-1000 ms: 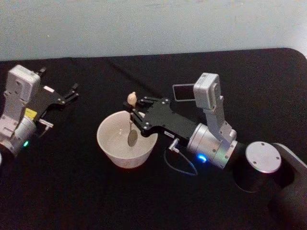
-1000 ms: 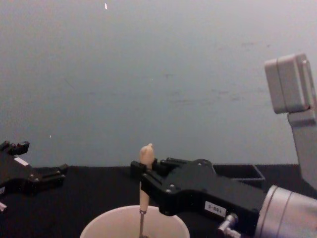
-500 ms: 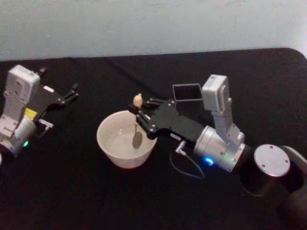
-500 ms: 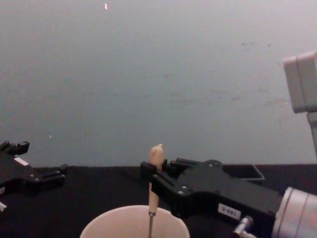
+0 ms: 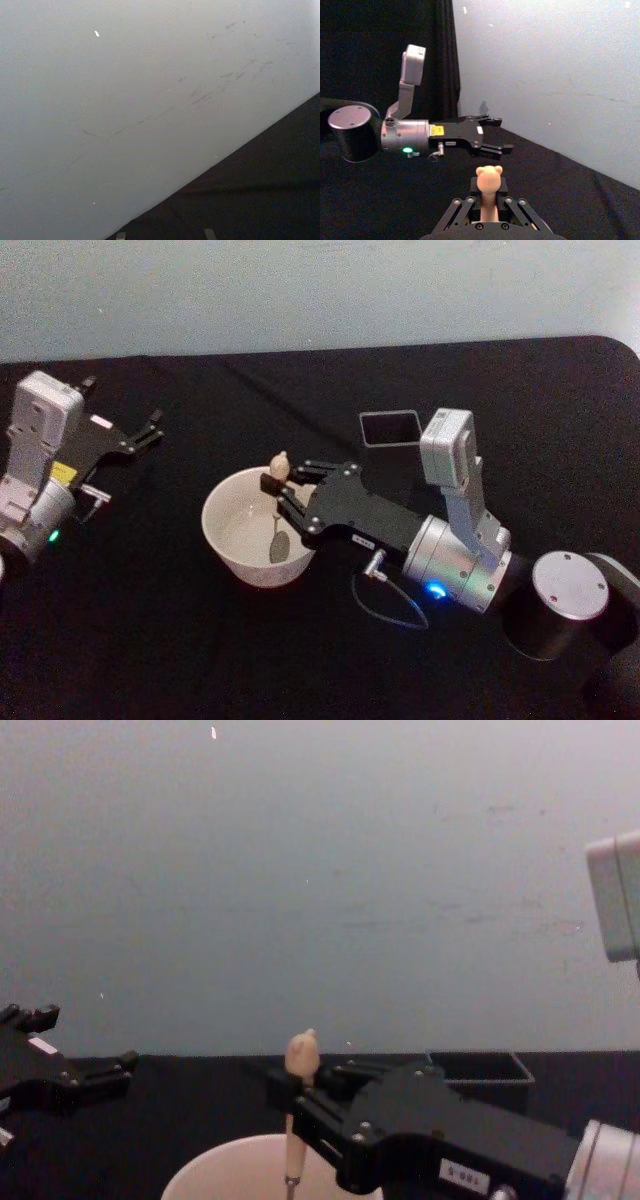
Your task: Pick up the stirring spoon with one hand, stir inside the cup, then place it back in its original position.
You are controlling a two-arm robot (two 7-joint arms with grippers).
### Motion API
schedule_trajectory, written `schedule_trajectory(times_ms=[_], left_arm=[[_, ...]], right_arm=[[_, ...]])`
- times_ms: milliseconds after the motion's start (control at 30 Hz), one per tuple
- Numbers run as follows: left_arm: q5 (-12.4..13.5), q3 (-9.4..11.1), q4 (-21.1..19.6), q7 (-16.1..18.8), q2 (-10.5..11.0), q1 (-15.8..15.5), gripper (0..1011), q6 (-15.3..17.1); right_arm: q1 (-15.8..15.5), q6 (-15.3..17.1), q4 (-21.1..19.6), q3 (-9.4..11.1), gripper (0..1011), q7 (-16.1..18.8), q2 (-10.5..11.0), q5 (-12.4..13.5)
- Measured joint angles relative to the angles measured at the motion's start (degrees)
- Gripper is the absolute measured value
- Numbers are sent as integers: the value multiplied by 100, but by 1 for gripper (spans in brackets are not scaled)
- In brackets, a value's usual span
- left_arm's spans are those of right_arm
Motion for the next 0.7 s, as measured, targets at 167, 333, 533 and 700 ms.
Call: schedule_trajectory(times_ms=[167, 333, 533, 700], left_arm=[[0, 0, 0, 0, 0, 0, 1001, 0], [0, 0, 0, 0, 0, 0, 1001, 0], [0, 0, 0, 0, 0, 0, 1001, 0], [0, 0, 0, 0, 0, 0, 1001, 0]], right_arm=[[5, -1, -9, -81, 173, 33, -14, -9], [55, -4, 57, -160, 173, 41, -64, -49], [170, -19, 213, -223, 173, 35, -164, -106], [281, -53, 370, -230, 173, -26, -269, -168]])
